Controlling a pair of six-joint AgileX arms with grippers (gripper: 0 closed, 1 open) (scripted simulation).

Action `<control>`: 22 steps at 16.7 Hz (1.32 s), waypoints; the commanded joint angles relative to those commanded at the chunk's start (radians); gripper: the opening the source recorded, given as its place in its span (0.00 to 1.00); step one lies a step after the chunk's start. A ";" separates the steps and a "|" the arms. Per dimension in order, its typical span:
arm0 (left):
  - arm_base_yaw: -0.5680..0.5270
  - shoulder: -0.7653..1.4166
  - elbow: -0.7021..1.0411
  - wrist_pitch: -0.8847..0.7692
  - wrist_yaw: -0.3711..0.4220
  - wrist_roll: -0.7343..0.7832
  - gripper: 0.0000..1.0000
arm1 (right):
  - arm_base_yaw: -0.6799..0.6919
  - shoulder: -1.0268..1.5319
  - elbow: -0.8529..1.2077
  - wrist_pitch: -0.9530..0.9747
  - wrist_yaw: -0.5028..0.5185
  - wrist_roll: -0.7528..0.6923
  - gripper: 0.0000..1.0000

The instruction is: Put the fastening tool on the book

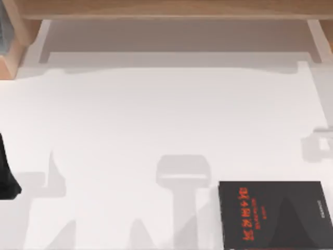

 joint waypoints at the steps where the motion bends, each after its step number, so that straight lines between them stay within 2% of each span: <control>1: 0.000 0.000 0.000 0.000 0.000 0.000 1.00 | -0.016 0.105 0.103 -0.062 -0.001 -0.005 1.00; 14: 0.000 0.000 0.000 0.000 0.000 0.000 1.00 | -0.268 1.558 1.492 -0.831 0.024 -0.014 1.00; 18: 0.000 0.000 0.000 0.000 0.000 0.000 1.00 | -0.296 1.843 1.787 -0.973 0.032 -0.011 1.00; 22: 0.000 0.000 0.000 0.000 0.000 0.000 1.00 | -0.291 1.969 1.932 -1.026 0.029 -0.008 1.00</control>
